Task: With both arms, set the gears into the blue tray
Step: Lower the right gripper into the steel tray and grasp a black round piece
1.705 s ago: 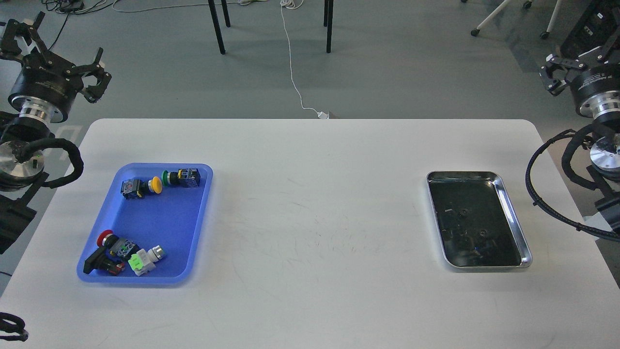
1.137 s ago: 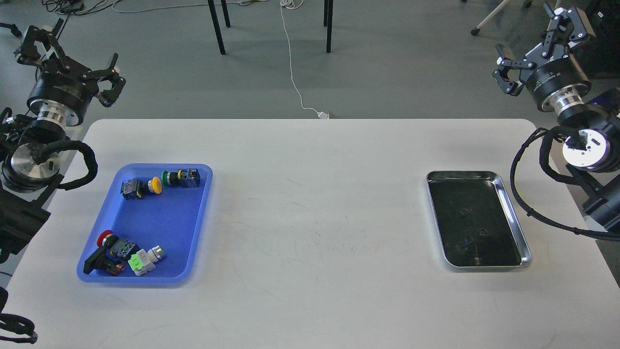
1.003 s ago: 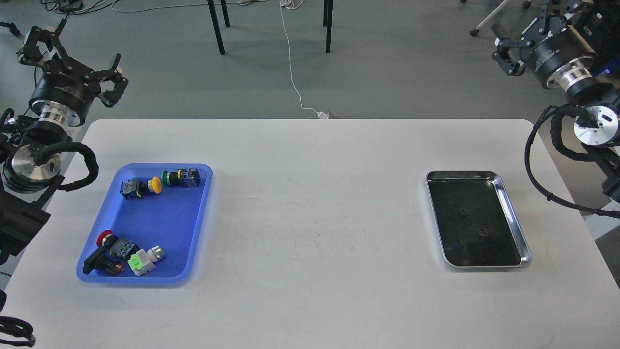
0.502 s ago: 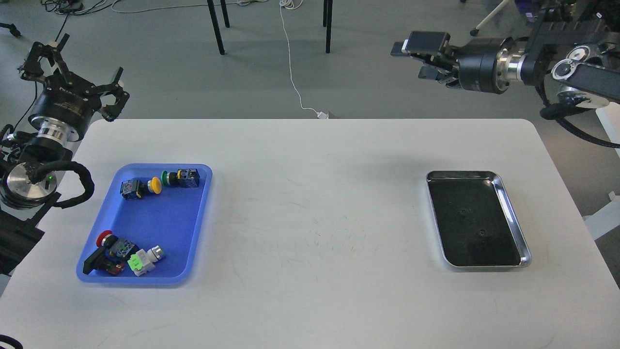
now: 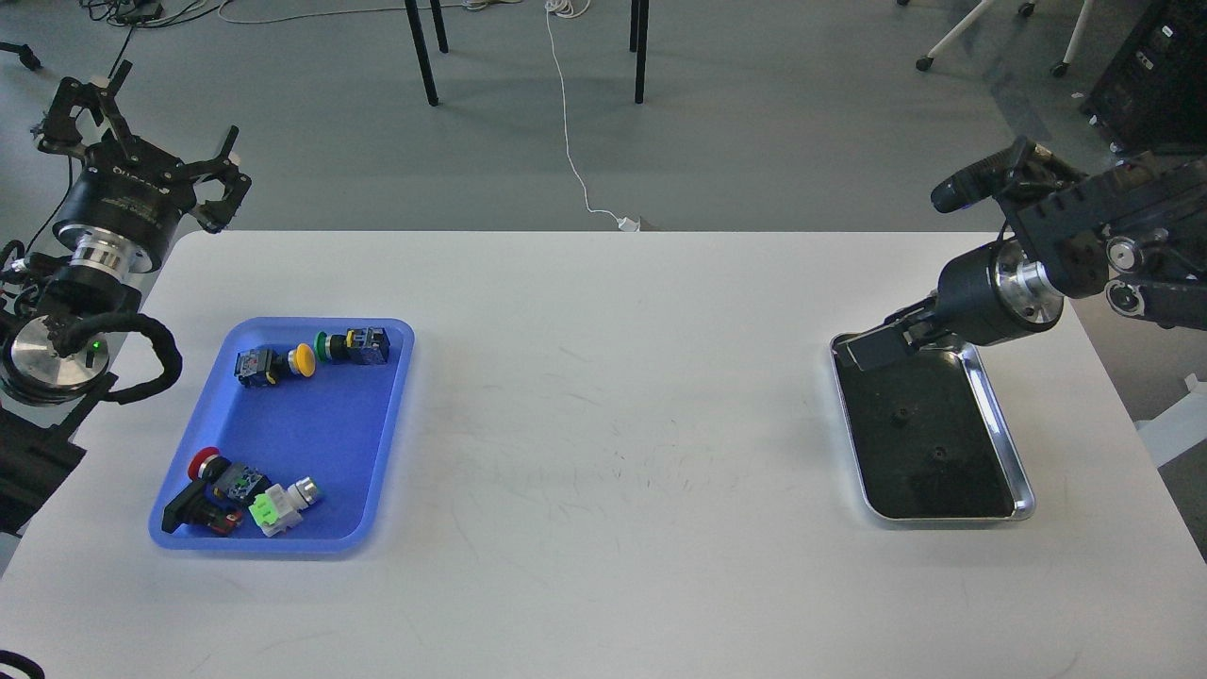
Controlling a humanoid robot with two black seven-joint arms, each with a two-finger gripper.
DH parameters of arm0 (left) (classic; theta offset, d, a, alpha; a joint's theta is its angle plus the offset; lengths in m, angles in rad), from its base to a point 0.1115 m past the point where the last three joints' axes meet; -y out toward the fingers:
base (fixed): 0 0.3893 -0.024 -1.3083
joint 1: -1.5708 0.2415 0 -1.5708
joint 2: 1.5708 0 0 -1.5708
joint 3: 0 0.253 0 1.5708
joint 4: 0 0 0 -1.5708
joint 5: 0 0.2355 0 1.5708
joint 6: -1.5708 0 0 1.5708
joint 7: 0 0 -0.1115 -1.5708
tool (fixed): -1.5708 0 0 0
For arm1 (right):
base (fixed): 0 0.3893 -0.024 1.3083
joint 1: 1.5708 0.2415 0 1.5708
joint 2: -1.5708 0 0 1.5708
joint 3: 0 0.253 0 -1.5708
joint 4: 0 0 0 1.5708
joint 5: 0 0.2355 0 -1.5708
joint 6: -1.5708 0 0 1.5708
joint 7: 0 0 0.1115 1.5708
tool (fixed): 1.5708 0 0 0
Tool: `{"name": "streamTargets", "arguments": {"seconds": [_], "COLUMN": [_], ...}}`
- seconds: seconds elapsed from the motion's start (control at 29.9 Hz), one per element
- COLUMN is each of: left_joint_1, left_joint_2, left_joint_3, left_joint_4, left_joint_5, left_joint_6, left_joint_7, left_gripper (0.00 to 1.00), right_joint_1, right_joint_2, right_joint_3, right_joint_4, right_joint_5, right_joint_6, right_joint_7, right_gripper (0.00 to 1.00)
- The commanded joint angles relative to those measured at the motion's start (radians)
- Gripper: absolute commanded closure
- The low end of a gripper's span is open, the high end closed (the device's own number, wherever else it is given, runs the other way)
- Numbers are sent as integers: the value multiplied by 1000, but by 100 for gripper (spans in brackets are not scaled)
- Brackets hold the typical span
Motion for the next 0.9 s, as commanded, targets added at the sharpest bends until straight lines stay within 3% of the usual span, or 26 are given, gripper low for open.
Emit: {"name": "streamTargets", "arguments": {"seconds": [0.0,0.2,0.43,0.87], "left_joint_1": [1,1,1,1], "left_joint_2": [7,7,24,27], "left_joint_3": [1,1,1,1], "left_joint_4": [5,5,8,10], "left_joint_5": [-1,-1,-1,1], "left_joint_6": [-10,-10,-10,-4], "left_joint_7": [-1,-1,-1,-3], "left_gripper": [2,2,2,2], "right_joint_1": [-40,-144,-244,-359], "right_joint_2": [29,121,162,193], "right_joint_3": [-22,-49,-46,-17], "right_joint_4": [-34,-174,-278,-361], "right_joint_5": [-10,-9,-7,-4], "right_joint_6": [-8,-13,-19,-59], "right_joint_7": [-2,-10,-11,-13], "right_gripper": [19,28,31,40]}}
